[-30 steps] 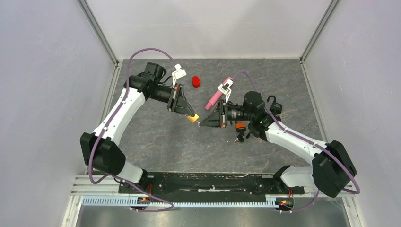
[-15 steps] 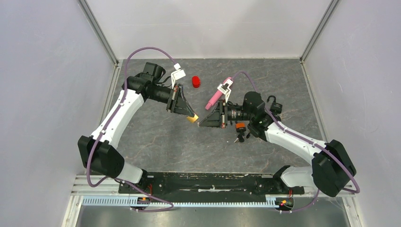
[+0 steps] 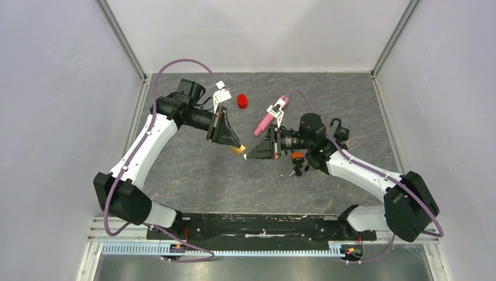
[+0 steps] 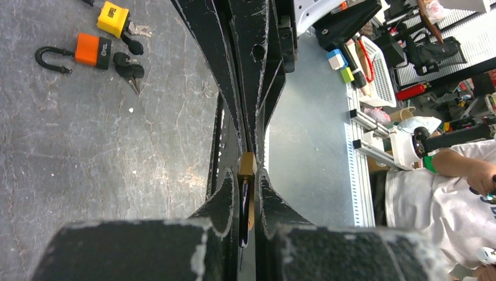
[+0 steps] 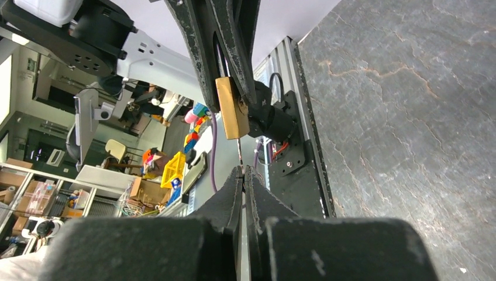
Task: Unlock with the key
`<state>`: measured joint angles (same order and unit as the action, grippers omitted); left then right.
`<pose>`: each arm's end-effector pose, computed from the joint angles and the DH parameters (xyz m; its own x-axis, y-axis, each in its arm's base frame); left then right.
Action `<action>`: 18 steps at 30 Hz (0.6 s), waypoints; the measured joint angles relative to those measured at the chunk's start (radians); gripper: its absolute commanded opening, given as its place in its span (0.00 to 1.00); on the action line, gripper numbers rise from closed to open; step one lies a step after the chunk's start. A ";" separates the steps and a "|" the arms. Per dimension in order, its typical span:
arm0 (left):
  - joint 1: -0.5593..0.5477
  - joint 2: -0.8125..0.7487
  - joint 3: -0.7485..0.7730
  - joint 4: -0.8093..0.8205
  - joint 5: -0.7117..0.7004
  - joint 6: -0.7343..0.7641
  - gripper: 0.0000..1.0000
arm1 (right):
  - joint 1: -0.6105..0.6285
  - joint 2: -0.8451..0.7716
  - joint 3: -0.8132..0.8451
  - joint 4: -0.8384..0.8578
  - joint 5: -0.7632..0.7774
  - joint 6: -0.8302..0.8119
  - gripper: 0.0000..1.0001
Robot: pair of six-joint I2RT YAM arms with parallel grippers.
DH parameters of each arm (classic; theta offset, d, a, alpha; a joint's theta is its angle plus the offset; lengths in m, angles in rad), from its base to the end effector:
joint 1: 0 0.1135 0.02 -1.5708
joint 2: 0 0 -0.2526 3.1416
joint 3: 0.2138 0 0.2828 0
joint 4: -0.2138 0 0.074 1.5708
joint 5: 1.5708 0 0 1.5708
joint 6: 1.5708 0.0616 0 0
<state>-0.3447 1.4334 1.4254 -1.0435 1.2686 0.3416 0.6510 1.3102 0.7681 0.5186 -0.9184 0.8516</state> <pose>0.2701 -0.1594 0.3413 -0.5868 0.3166 -0.7453 0.7886 0.0148 -0.6147 0.2360 0.2413 0.2638 -0.7645 -0.0082 -0.6445 -0.6446 0.0117 0.7644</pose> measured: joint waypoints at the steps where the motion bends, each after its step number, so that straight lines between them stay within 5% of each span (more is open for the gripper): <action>1: -0.004 0.000 -0.004 0.000 -0.013 0.000 0.02 | 0.000 0.000 0.002 -0.021 0.002 -0.010 0.00; 9: -0.011 -0.009 -0.041 0.065 -0.042 -0.037 0.02 | 0.001 0.000 0.013 -0.097 0.028 -0.066 0.00; 18: -0.018 -0.101 -0.193 0.417 -0.045 -0.294 0.02 | 0.006 0.000 0.013 -0.093 0.052 -0.101 0.00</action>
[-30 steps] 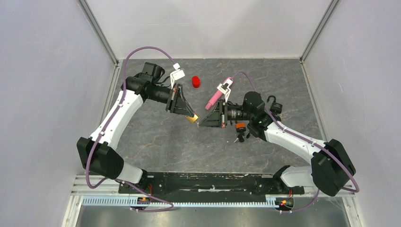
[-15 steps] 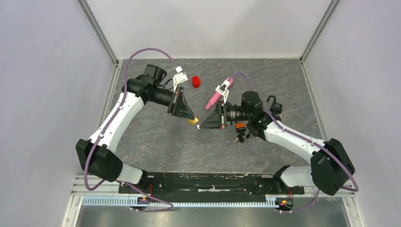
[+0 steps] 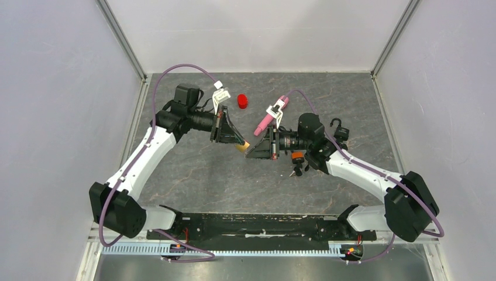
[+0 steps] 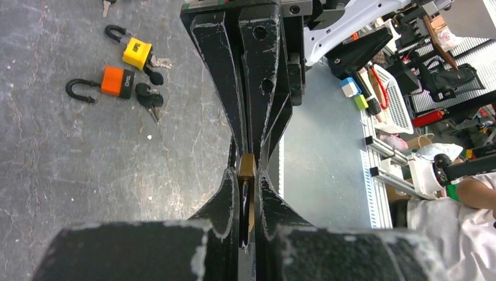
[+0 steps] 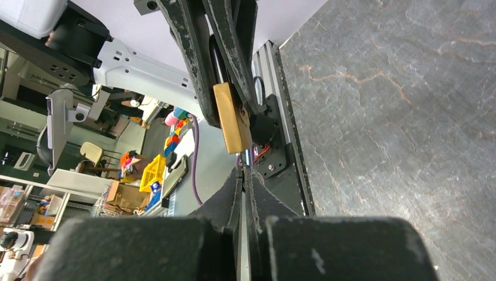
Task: Unlock with the key
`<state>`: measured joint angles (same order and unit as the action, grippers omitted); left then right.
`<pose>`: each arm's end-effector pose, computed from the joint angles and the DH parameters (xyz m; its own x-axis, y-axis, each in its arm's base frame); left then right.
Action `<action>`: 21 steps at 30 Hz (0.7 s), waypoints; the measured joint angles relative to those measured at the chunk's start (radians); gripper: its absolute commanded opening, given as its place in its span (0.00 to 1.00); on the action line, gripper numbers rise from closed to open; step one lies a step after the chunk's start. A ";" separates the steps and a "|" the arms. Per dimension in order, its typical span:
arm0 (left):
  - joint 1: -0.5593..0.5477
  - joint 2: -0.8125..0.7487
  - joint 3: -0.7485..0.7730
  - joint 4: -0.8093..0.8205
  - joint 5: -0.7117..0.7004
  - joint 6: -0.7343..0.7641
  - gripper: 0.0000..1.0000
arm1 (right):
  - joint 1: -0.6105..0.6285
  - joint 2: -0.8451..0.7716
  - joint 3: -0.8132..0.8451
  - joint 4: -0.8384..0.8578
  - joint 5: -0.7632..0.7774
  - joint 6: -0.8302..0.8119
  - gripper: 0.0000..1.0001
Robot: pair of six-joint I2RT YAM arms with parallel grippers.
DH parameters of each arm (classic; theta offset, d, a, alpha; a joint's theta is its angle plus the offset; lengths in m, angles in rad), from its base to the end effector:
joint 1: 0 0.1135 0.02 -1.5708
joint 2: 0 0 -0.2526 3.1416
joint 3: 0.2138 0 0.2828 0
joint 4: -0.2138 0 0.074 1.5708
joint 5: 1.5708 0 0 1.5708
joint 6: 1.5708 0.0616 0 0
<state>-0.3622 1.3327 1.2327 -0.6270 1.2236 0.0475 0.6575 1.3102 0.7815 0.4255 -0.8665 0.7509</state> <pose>0.2716 -0.1648 0.3280 -0.5839 0.2385 -0.7760 0.8062 0.0580 -0.5888 0.2381 0.2432 0.2583 -0.7390 -0.0124 -0.6736 -0.6723 0.0790 0.7361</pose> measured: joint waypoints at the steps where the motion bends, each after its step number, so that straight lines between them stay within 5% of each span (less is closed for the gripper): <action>1: -0.004 -0.006 -0.006 0.026 0.000 -0.018 0.02 | 0.002 0.000 0.000 0.012 0.000 0.000 0.00; 9: -0.016 -0.013 -0.021 0.089 -0.001 -0.052 0.02 | -0.002 -0.002 0.000 0.033 0.008 -0.058 0.00; 21: -0.044 0.050 0.034 -0.211 -0.090 0.089 0.02 | -0.076 -0.075 0.039 -0.175 0.089 -0.303 0.00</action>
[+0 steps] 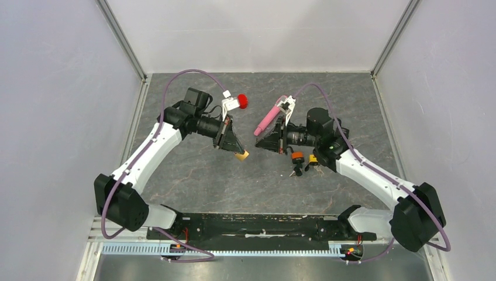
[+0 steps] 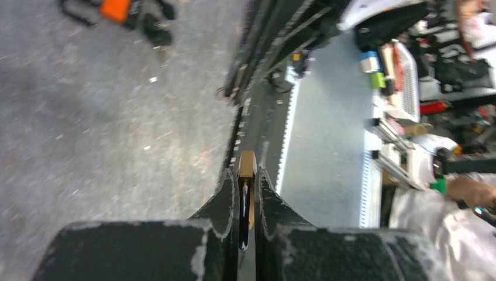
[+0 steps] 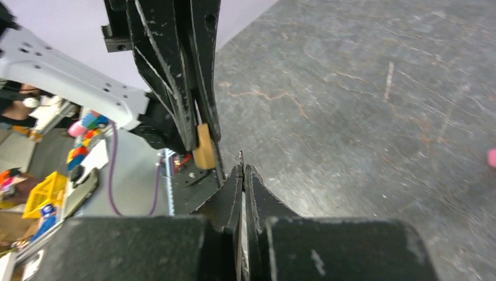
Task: Unlock with the key
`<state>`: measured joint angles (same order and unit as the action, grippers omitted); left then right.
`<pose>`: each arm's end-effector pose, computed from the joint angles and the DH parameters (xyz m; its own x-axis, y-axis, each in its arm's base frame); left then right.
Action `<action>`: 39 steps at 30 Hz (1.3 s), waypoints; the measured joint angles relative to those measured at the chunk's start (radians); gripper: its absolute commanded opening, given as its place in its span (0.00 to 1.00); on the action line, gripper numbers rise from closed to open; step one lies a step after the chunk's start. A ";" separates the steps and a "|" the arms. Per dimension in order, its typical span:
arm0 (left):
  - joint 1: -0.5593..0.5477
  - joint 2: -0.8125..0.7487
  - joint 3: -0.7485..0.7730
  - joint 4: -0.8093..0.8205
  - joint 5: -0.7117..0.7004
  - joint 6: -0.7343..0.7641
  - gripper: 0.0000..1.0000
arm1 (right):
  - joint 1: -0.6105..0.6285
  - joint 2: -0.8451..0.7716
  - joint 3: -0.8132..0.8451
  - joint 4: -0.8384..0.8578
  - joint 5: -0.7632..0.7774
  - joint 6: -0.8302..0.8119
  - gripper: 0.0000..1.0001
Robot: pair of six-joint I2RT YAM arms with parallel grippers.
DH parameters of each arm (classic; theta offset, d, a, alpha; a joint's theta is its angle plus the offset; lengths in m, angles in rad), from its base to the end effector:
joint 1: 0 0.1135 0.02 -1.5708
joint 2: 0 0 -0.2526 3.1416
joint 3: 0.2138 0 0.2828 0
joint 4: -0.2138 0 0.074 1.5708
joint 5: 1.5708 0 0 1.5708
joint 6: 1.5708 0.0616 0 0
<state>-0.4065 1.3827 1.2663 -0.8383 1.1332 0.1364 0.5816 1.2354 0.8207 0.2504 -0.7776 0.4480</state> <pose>0.2646 -0.1746 0.3074 -0.6545 0.3445 -0.6730 0.7442 0.1367 -0.6538 0.2522 0.2176 0.2763 -0.5433 0.0122 -0.8395 -0.8149 0.2329 0.5308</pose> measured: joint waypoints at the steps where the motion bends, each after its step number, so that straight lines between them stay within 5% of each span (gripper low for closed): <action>1: 0.000 0.003 0.001 -0.006 -0.045 0.000 0.02 | 0.000 -0.009 0.000 -0.035 0.020 -0.031 0.00; 11: -0.111 0.158 -0.004 0.082 -0.614 -0.009 0.08 | -0.001 -0.085 -0.063 -0.293 0.256 -0.238 0.00; 19: -0.194 0.332 -0.027 0.273 -0.905 0.003 0.10 | -0.001 -0.093 -0.082 -0.332 0.307 -0.282 0.00; 25: -0.235 0.428 -0.066 0.374 -0.948 0.026 0.19 | -0.001 -0.102 -0.093 -0.336 0.308 -0.291 0.00; 39: -0.253 0.438 -0.076 0.393 -1.012 0.065 0.57 | -0.001 -0.116 -0.110 -0.339 0.309 -0.298 0.00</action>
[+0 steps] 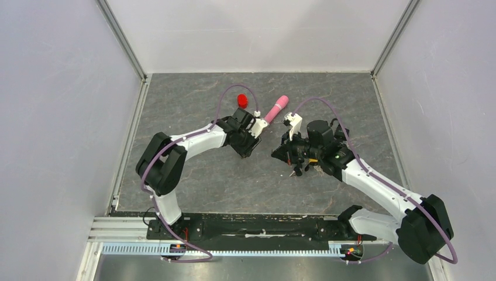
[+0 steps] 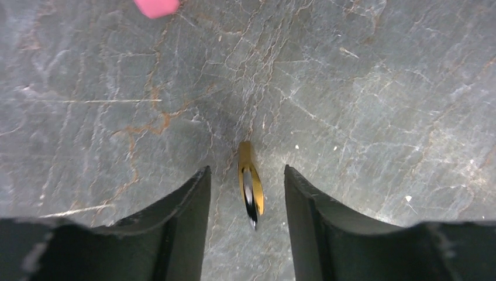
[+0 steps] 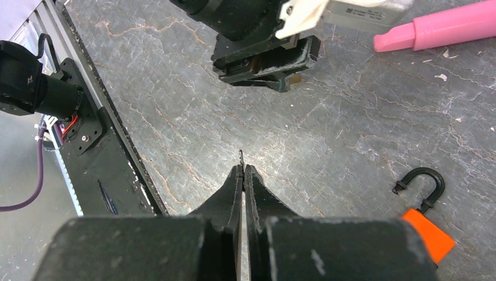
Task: Unlock with the key
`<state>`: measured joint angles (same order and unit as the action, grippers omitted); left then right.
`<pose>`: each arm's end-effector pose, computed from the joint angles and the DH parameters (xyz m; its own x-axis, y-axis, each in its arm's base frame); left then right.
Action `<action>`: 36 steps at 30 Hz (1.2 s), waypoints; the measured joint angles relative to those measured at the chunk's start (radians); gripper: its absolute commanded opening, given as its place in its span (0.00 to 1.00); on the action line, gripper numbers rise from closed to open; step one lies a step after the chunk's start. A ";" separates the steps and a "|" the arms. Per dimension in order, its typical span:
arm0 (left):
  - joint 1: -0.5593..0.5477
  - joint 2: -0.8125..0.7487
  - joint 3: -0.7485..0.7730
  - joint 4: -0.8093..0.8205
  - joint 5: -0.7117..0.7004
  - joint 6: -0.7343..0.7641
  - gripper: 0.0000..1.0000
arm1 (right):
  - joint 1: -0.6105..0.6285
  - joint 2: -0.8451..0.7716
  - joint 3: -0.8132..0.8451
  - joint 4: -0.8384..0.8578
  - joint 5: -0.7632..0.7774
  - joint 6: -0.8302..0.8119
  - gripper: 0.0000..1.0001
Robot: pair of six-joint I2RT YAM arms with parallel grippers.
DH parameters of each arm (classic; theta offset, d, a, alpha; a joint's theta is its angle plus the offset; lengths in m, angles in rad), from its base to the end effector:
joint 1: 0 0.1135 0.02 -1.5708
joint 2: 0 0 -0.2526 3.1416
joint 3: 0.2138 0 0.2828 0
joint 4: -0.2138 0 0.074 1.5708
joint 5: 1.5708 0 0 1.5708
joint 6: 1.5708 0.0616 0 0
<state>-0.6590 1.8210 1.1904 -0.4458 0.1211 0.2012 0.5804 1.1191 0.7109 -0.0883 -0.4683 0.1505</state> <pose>0.3158 -0.2540 0.1248 -0.5514 0.6780 -0.4862 0.7791 0.6269 -0.0094 0.2361 0.1881 0.2247 -0.5170 -0.1790 -0.8371 -0.7522 0.5618 0.3444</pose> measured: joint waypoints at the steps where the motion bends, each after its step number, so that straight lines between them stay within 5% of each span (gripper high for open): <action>1: -0.002 -0.014 -0.006 0.000 -0.003 -0.002 0.59 | 0.000 -0.002 0.000 0.000 0.000 -0.003 0.00; 7: 0.008 -0.224 -0.050 0.010 0.012 -0.074 0.61 | 0.000 -0.027 -0.001 0.001 -0.020 -0.029 0.00; 15: 0.062 -0.592 -0.092 0.187 0.334 -0.265 0.60 | 0.000 -0.034 0.000 0.028 -0.162 -0.063 0.00; 24: 0.054 -0.625 -0.181 0.381 0.698 -0.446 0.55 | 0.000 -0.037 0.053 0.035 -0.302 -0.073 0.00; 36: 0.040 -0.623 -0.216 0.465 0.807 -0.511 0.48 | 0.000 -0.039 0.071 0.100 -0.388 -0.035 0.00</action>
<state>-0.6189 1.1980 0.9749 0.0196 0.9283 -0.3096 0.5804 1.0805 0.7822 0.0120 -0.8562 0.1158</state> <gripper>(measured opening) 0.499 0.005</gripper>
